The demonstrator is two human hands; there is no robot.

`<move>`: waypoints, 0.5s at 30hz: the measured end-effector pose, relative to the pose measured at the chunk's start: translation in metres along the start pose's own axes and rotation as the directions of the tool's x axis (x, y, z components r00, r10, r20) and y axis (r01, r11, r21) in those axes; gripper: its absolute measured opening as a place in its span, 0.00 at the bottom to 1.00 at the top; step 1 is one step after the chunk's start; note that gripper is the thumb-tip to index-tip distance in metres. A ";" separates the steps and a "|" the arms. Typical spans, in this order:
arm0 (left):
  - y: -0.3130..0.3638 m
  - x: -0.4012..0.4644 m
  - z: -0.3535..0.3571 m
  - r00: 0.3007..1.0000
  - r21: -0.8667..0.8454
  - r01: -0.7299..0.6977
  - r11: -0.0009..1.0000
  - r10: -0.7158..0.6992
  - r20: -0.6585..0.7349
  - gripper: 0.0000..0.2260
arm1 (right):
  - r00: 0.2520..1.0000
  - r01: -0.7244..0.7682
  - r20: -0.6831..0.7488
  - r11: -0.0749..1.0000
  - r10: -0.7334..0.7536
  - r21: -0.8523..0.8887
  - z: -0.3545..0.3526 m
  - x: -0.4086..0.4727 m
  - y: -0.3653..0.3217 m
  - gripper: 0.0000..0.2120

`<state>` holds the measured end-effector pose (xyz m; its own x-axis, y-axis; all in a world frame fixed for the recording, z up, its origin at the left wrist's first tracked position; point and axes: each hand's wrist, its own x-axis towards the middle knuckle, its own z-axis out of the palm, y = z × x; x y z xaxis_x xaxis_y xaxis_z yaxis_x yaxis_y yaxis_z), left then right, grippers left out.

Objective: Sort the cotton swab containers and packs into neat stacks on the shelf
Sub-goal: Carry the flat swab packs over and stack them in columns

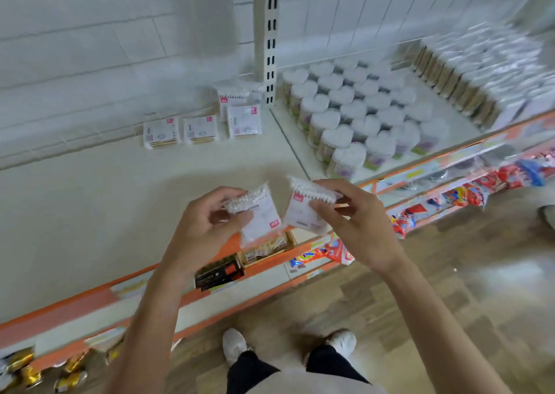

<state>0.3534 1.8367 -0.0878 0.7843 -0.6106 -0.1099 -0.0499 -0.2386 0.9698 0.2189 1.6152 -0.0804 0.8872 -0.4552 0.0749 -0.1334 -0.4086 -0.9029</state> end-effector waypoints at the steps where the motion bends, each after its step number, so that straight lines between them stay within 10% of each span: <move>1: 0.004 0.004 0.020 1.000 0.003 -0.004 1.000 0.004 0.011 0.09 | 0.999 -0.028 -0.041 1.000 0.028 0.003 -0.018 -0.006 0.010 0.11; 15: 0.057 0.049 0.339 0.907 0.040 -0.157 0.987 0.128 0.400 0.11 | 0.897 -0.223 -0.405 0.972 0.177 -0.068 -0.265 -0.117 0.130 0.17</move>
<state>0.1800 1.5372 -0.1115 0.4578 -0.8868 -0.0629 -0.1972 -0.1703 0.9655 -0.0197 1.4057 -0.0939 0.5936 -0.8009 0.0786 -0.3574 -0.3499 -0.8659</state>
